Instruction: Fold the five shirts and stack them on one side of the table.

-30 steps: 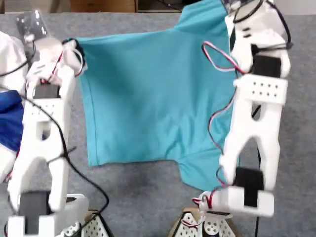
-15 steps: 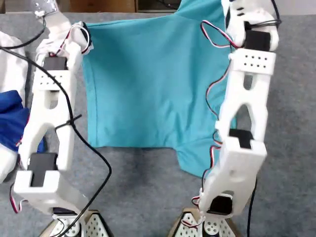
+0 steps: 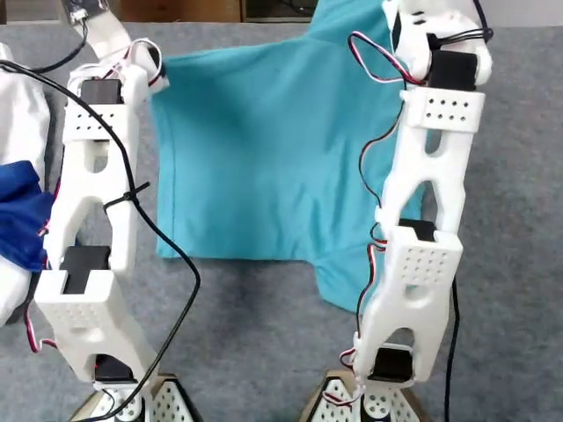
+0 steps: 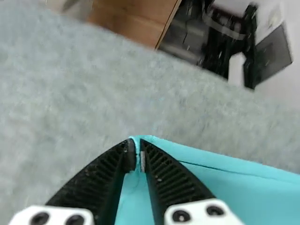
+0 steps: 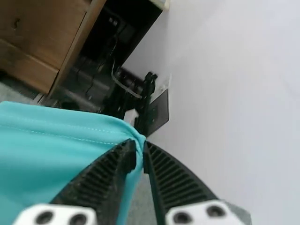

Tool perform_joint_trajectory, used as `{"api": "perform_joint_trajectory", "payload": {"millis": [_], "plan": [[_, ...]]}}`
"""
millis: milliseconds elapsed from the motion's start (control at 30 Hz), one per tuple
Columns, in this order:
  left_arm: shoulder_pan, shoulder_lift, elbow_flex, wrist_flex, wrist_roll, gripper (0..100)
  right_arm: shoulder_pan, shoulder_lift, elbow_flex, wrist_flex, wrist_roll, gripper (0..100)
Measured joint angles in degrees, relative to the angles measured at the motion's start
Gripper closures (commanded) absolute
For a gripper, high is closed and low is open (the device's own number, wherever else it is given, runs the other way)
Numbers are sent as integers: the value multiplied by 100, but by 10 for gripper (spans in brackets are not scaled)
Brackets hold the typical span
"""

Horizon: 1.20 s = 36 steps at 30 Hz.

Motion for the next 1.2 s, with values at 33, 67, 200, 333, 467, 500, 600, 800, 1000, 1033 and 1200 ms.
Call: {"api": "perform_joint_trajectory", "payload": {"millis": [33, 67, 200, 333, 467, 500, 600, 800, 1000, 1033, 1200], "plan": [[0, 0, 0, 158, 0, 980, 18, 0, -97, 220, 0, 994], [0, 0, 0, 316, 0, 980, 35, 0, -211, 466, 0, 994], [18, 0, 0, 976, -220, 980, 141, 18, -905, 1600, 114, 994], [158, 0, 0, 1547, -404, 980, 211, 35, -1688, 2752, 527, 994], [316, 0, -9, 1987, -475, 980, 211, 35, -1864, 3560, 747, 994], [352, 0, -9, 2084, -545, 980, 211, 35, -1864, 3719, 774, 994], [440, 0, -9, 2391, -809, 980, 211, 35, -1873, 4035, 791, 994], [308, 0, -9, 2857, -941, 980, 316, 18, -1873, 4088, 686, 994], [299, 0, -44, 3314, -1178, 980, 316, -202, -1714, 4088, 607, 994], [316, -18, -44, 3349, -1196, 980, 316, -308, -1591, 4088, 545, 994], [440, -431, -44, 3420, -1213, 980, 316, -993, -730, 4088, 422, 994]]}}
